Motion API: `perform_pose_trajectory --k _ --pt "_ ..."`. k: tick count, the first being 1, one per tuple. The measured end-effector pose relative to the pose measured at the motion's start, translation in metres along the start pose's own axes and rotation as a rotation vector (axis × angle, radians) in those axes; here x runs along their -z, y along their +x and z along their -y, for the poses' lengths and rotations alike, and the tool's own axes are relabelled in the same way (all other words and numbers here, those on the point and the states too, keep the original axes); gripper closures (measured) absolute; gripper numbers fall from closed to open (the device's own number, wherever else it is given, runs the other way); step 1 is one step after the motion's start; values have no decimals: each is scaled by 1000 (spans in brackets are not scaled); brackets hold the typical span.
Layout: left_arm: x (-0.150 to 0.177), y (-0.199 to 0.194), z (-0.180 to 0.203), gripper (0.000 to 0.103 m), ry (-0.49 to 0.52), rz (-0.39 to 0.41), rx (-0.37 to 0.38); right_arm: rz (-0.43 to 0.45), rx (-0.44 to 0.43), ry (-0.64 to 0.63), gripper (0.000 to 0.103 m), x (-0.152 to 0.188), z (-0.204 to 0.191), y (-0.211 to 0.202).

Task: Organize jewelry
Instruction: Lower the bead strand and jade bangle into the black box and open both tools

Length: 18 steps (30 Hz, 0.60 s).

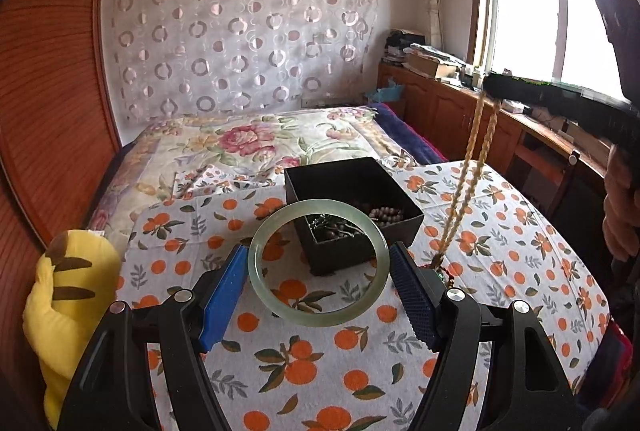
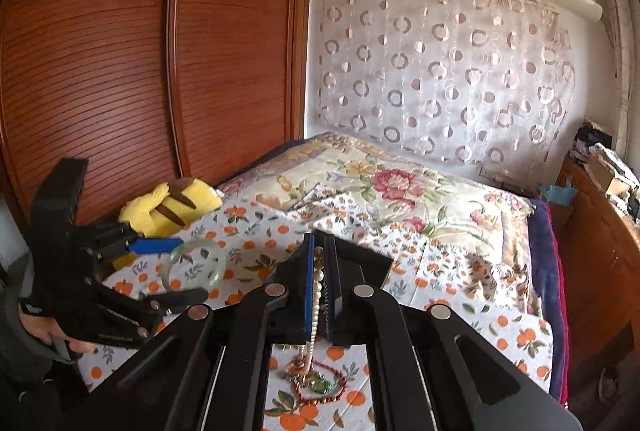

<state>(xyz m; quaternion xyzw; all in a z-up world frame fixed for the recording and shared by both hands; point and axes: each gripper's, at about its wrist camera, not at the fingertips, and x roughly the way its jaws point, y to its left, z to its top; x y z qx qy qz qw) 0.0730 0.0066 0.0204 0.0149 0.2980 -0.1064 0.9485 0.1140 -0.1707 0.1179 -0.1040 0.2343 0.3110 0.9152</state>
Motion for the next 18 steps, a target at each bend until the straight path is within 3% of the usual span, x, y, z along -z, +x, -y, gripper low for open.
perform_pose_trajectory --k 18 --pt "-30 32 -3 34 11 -7 14 104 38 -17 98 -70 34 11"
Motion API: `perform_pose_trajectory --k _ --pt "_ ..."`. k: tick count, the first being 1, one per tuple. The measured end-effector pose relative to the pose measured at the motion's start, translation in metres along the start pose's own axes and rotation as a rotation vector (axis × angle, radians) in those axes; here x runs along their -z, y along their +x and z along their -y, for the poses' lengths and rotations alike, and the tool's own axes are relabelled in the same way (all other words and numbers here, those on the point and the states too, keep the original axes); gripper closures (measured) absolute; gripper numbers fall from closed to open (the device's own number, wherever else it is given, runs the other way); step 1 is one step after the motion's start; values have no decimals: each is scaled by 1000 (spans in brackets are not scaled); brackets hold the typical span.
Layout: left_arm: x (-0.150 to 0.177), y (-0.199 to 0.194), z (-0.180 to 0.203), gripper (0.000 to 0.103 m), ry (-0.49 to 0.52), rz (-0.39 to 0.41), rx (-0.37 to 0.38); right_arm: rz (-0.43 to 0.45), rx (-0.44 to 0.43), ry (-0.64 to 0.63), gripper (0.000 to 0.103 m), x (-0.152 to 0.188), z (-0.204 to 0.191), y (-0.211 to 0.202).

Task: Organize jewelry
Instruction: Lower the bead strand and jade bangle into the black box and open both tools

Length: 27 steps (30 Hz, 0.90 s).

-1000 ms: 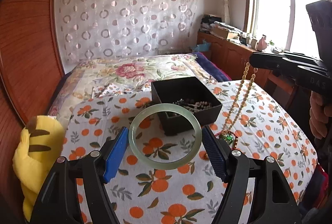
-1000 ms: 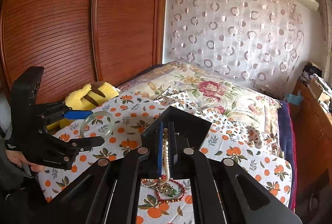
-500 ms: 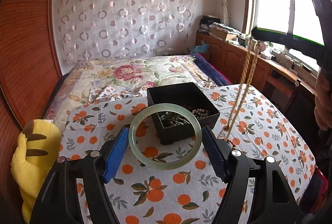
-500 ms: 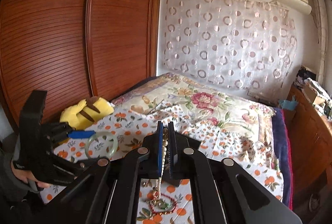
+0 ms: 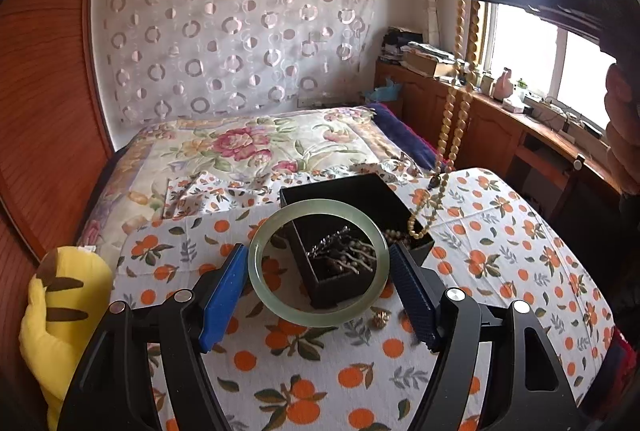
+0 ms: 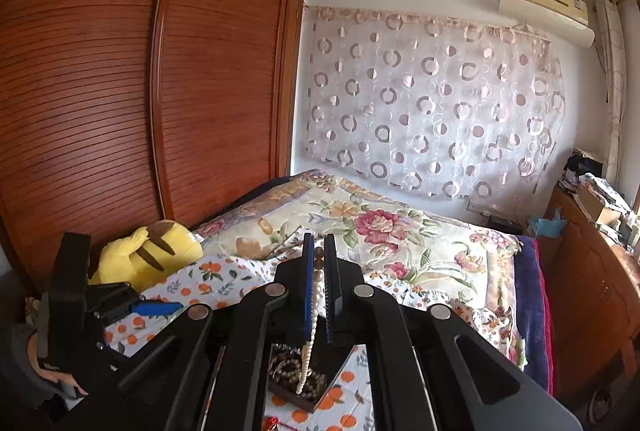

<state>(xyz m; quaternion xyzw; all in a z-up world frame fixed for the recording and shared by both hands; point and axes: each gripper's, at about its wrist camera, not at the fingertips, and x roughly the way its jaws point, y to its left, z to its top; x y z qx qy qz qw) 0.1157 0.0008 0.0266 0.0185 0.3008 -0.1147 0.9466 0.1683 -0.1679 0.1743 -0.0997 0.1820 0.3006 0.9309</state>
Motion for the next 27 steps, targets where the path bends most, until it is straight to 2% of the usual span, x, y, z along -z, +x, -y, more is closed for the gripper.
perform_pose_trajectory --k 9,19,27 --pt "-14 15 -6 34 -6 0 2 -24 -16 2 98 -5 12 29" --pt "-29 49 -13 34 -13 -34 -17 -159 -100 70 97 51 19 92" --pt "-34 78 -10 34 -10 -68 -11 -230 -152 101 97 85 22 112"
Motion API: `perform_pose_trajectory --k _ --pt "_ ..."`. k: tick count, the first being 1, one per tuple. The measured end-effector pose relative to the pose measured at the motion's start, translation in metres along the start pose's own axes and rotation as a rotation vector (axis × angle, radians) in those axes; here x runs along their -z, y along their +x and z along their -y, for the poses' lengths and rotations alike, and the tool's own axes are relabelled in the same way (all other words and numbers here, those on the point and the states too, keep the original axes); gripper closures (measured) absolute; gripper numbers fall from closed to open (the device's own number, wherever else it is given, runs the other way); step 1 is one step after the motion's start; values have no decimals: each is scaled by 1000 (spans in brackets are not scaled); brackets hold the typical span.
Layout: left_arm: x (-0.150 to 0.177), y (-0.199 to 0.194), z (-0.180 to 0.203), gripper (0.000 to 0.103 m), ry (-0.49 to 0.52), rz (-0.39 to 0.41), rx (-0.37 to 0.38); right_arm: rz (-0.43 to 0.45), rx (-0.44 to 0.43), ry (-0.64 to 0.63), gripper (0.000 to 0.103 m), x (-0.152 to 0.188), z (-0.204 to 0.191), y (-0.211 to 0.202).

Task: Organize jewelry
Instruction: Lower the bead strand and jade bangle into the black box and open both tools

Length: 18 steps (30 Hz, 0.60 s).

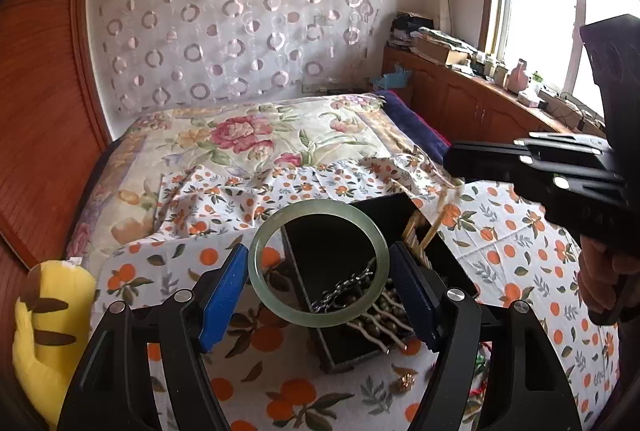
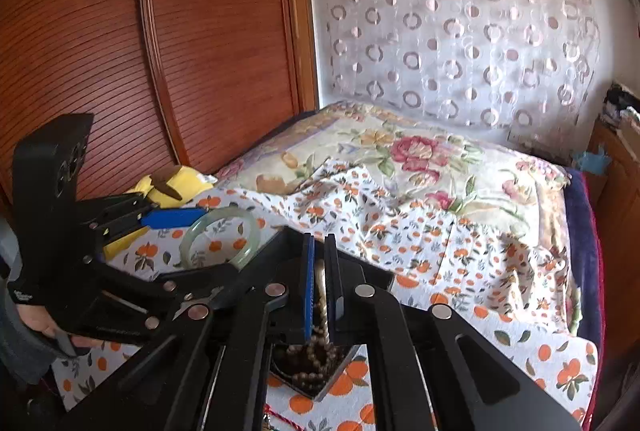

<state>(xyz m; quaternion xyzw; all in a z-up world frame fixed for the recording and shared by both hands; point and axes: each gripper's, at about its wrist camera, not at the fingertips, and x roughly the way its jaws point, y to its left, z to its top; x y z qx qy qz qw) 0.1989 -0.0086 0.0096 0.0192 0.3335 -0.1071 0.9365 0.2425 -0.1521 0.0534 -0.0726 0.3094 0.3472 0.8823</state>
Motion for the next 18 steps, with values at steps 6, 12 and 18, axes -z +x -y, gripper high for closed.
perform_pose_trajectory --k 6,12,18 --pt "-5 15 7 34 22 -22 17 -7 27 4 94 16 10 -2" --pt "-9 30 15 34 39 -41 32 -41 85 15 93 42 22 -2" --pt "-11 36 20 34 46 -44 42 -58 105 55 93 71 33 -5"
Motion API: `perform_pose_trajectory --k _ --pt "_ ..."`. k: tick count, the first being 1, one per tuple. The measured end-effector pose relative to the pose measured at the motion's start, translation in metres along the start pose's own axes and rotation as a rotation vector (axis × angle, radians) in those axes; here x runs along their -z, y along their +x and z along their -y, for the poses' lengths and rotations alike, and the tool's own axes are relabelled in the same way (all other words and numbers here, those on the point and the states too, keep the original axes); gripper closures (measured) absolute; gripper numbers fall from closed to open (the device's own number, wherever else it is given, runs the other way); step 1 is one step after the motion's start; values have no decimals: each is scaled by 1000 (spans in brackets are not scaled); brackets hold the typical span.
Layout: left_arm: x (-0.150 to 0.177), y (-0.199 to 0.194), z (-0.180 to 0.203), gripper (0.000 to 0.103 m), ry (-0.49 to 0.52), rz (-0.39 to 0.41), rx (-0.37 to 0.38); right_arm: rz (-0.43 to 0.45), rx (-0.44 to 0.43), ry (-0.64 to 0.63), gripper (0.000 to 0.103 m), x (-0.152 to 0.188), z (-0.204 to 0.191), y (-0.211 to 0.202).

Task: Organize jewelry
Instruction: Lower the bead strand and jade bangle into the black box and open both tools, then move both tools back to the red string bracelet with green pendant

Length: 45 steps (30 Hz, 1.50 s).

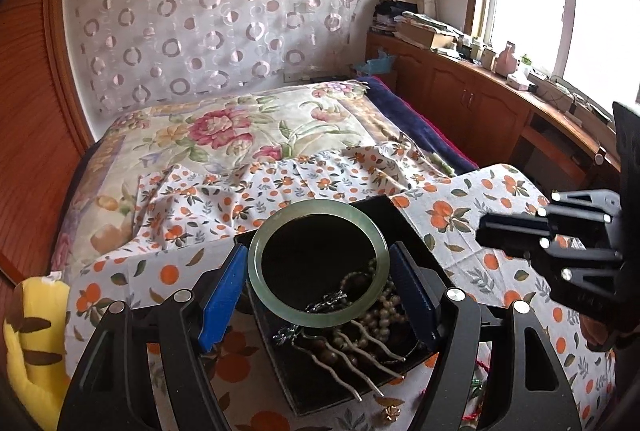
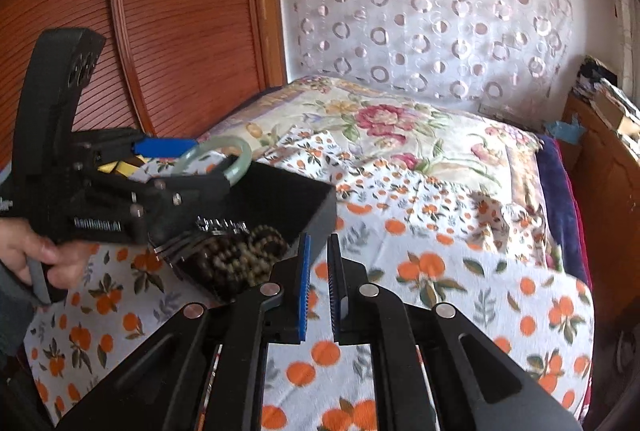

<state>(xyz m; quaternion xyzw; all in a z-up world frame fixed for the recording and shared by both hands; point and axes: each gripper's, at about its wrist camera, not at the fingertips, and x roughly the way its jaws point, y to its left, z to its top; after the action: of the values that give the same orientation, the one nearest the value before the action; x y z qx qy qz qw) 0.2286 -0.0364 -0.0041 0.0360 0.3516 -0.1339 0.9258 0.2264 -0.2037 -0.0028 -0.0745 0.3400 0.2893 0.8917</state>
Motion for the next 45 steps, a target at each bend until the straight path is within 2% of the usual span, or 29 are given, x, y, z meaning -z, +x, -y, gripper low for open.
perform_pose_trajectory --k 7,9,15,29,32,39,40,41,45 --pt "0 4 1 33 2 -9 7 -25 1 39 93 23 9 3" --pt "-1 3 2 25 2 4 6 -31 1 45 93 28 8 3" --pt "2 -13 6 25 1 30 12 -42 -1 50 93 40 2 -3" --pt "56 -66 6 24 -6 43 38 -109 -48 25 92 75 -28 -10" --pt "68 -68 5 24 -11 23 51 -131 -52 19 81 81 -32 -7" --pt "93 -59 11 24 -13 -39 62 -190 -32 -10 82 86 -37 8" --pt "95 -57 11 24 -17 -44 60 -193 -28 -19 84 85 -38 8" --pt "98 -56 11 24 -22 -47 58 -195 -27 -30 100 86 -40 9" --pt "104 -54 11 24 -30 -55 60 -196 -42 -55 101 88 -45 8"
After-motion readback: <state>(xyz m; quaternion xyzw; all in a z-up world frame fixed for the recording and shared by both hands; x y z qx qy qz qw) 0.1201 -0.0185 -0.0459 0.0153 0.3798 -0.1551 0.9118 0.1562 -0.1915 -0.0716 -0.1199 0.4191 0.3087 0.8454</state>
